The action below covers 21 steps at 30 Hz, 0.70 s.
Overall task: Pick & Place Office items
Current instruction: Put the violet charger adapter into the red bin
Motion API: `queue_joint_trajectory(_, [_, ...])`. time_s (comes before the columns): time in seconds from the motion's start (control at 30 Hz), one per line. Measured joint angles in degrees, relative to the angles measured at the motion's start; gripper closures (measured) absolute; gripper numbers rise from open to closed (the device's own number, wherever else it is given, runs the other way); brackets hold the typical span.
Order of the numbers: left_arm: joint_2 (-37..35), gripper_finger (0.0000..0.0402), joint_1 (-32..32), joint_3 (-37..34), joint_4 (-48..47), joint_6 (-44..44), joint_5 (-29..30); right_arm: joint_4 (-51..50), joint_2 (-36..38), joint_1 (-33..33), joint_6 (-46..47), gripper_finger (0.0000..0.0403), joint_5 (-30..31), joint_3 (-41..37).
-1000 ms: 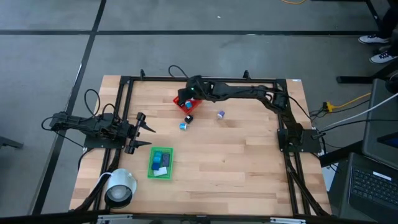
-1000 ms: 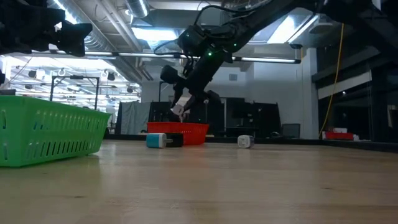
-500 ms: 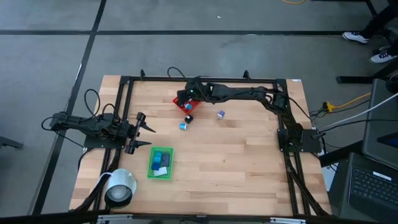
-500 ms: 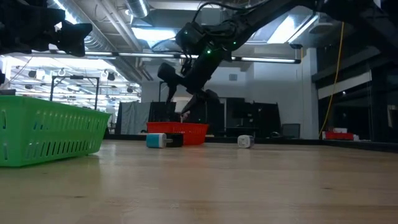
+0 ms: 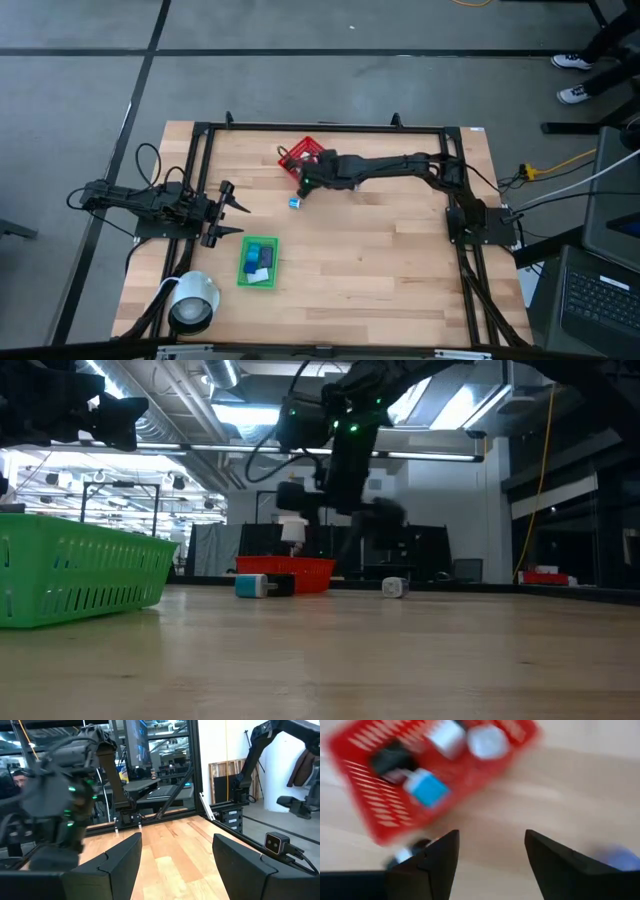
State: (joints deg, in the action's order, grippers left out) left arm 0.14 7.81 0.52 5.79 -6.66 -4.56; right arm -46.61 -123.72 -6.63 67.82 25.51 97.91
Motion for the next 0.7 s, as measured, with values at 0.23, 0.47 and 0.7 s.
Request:
queue_joint_trajectory(0.23, [0.0, 0.0162, 0.0, 0.0, 0.0, 0.0, 0.0, -11.9, 0.1, 3.5, 14.5, 0.0174, 1.1, 0.0])
queue_joint_trajectory(0.47, [0.0, 0.0162, 0.0, 0.0, 0.0, 0.0, 0.0, -15.1, 0.1, 5.7, 29.0, 0.0174, 3.6, 0.0])
queue_joint_trajectory(0.7, [0.0, 0.0162, 0.0, 0.0, 0.0, 0.0, 0.0, -15.3, -0.1, 6.4, 40.5, 0.0174, 5.6, 0.0])
